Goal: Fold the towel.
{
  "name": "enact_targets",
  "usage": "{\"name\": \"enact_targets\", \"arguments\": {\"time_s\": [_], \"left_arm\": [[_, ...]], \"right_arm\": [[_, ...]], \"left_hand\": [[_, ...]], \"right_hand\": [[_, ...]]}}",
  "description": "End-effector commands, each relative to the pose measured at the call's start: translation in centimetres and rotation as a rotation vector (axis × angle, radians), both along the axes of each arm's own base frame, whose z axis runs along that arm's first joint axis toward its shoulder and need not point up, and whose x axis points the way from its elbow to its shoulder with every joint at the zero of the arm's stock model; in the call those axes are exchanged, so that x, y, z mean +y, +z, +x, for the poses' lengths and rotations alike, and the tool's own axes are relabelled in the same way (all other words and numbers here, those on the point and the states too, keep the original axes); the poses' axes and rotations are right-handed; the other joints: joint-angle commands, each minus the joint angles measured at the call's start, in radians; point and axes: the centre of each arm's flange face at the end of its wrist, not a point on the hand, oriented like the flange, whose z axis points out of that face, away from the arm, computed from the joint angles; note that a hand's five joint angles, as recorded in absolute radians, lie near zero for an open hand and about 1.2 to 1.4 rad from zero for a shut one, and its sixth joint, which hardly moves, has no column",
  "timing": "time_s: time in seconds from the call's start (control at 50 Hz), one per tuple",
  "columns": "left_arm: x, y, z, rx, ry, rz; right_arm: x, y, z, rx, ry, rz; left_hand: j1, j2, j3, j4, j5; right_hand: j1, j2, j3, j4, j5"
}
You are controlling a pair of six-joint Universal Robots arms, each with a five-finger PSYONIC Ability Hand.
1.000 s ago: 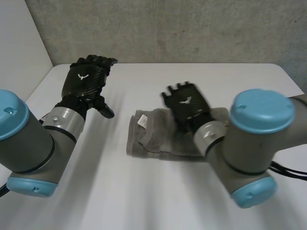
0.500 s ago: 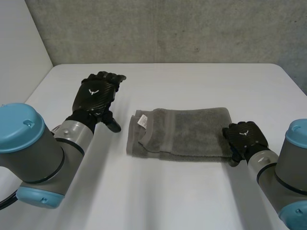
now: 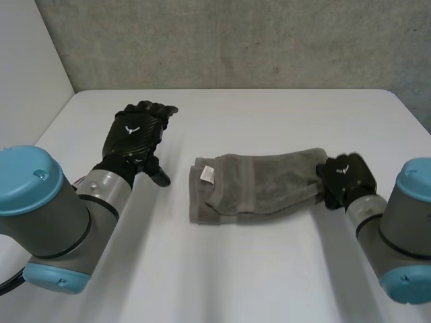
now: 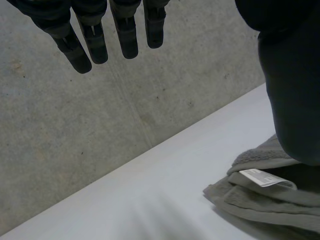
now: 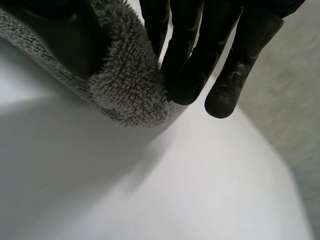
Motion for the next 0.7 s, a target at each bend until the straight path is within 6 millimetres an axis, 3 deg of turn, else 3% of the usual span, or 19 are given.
{"name": "enact_targets", "arguments": {"time_s": [0.02, 0.06, 0.08, 0.1, 0.12, 0.18, 0.22, 0.24, 0.28, 0.36, 0.38, 0.4, 0.42, 0.44, 0.5, 0.54, 0.7], "left_arm": [[-0.2, 0.7, 0.0, 0.012, 0.003, -0.020], [-0.4, 1.1, 0.1, 0.017, 0.011, -0.031], [-0.4, 1.2, 0.1, 0.017, 0.011, -0.031], [-0.5, 1.4, 0.2, 0.020, 0.013, -0.036], [-0.5, 1.4, 0.2, 0.020, 0.013, -0.036], [-0.6, 1.9, 0.3, 0.027, 0.017, -0.050], [-0.5, 2.0, 0.3, 0.028, 0.017, -0.053], [-0.5, 2.0, 0.3, 0.028, 0.017, -0.053], [-0.5, 1.9, 0.3, 0.028, 0.017, -0.051], [-0.5, 1.8, 0.3, 0.026, 0.017, -0.049], [-0.5, 1.8, 0.3, 0.026, 0.016, -0.049], [-0.5, 1.8, 0.3, 0.026, 0.016, -0.049], [-0.6, 1.9, 0.3, 0.028, 0.016, -0.051], [-0.7, 2.0, 0.3, 0.031, 0.017, -0.055], [-0.9, 2.3, 0.2, 0.037, 0.019, -0.064], [-1.3, 2.9, -0.2, 0.061, 0.014, -0.073], [-2.7, 3.5, -1.6, 0.165, -0.007, -0.048]], "right_arm": [[0.1, 4.3, 3.6, 0.074, 0.117, -0.187], [2.7, 6.5, 8.4, 0.031, 0.261, -0.260], [2.7, 6.5, 8.4, 0.031, 0.262, -0.260], [3.8, 7.2, 10.4, 0.013, 0.325, -0.279], [4.5, 6.5, 11.8, 0.011, 0.384, -0.266], [5.1, 5.5, 13.2, 0.016, 0.445, -0.244], [6.6, 3.2, 15.3, 0.030, 0.571, -0.183], [6.6, 3.2, 15.3, 0.030, 0.572, -0.183], [8.9, 1.3, 16.7, 0.052, 0.686, -0.125], [9.4, -0.5, 16.8, 0.096, 0.696, -0.080], [9.1, -0.6, 16.6, 0.106, 0.664, -0.076], [9.1, -0.6, 16.6, 0.106, 0.663, -0.076], [8.8, -0.4, 16.3, 0.111, 0.616, -0.080], [8.4, -0.1, 16.0, 0.111, 0.562, -0.079], [8.2, 0.6, 15.5, 0.099, 0.516, -0.080], [8.0, 3.5, 14.6, 0.015, 0.445, -0.095], [8.3, 7.8, 12.3, -0.230, 0.369, -0.046]], "left_hand": [[-0.057, -0.045, -0.033, -0.047, -0.211], [-0.057, -0.045, -0.033, -0.047, -0.211], [-0.057, -0.045, -0.033, -0.047, -0.211], [-0.057, -0.045, -0.033, -0.047, -0.211], [-0.057, -0.045, -0.033, -0.047, -0.211], [-0.057, -0.045, -0.033, -0.047, -0.211], [-0.057, -0.045, -0.033, -0.047, -0.211], [-0.057, -0.045, -0.033, -0.047, -0.211], [-0.057, -0.045, -0.033, -0.047, -0.211], [-0.060, -0.048, -0.036, -0.050, -0.214], [-0.060, -0.048, -0.036, -0.050, -0.214], [-0.060, -0.048, -0.036, -0.050, -0.214], [-0.063, -0.051, -0.039, -0.053, -0.217], [-0.063, -0.051, -0.039, -0.053, -0.217], [-0.063, -0.051, -0.039, -0.053, -0.217], [-0.057, -0.045, -0.033, -0.047, -0.211], [-0.039, -0.028, -0.015, -0.030, -0.193]], "right_hand": [[0.112, 0.128, 0.066, 0.057, 0.074], [0.112, 0.128, 0.066, 0.057, 0.074], [0.112, 0.128, 0.066, 0.057, 0.074], [0.112, 0.128, 0.066, 0.057, 0.074], [0.112, 0.128, 0.066, 0.057, 0.074], [0.112, 0.128, 0.066, 0.057, 0.074], [0.112, 0.128, 0.066, 0.057, 0.074], [0.112, 0.128, 0.066, 0.057, 0.074], [0.112, 0.128, 0.066, 0.057, 0.074], [0.112, 0.128, 0.066, 0.057, 0.074], [-0.404, -0.389, -0.451, -0.459, -0.442], [-0.409, -0.394, -0.456, -0.465, -0.447], [-1.011, -0.996, -1.058, -1.066, -1.049], [-1.109, -1.094, -1.156, -1.165, -1.148], [-1.109, -1.094, -1.156, -1.165, -1.148], [-1.109, -1.094, -1.156, -1.165, -1.148], [-1.109, -1.094, -1.156, -1.165, -1.148]]}}
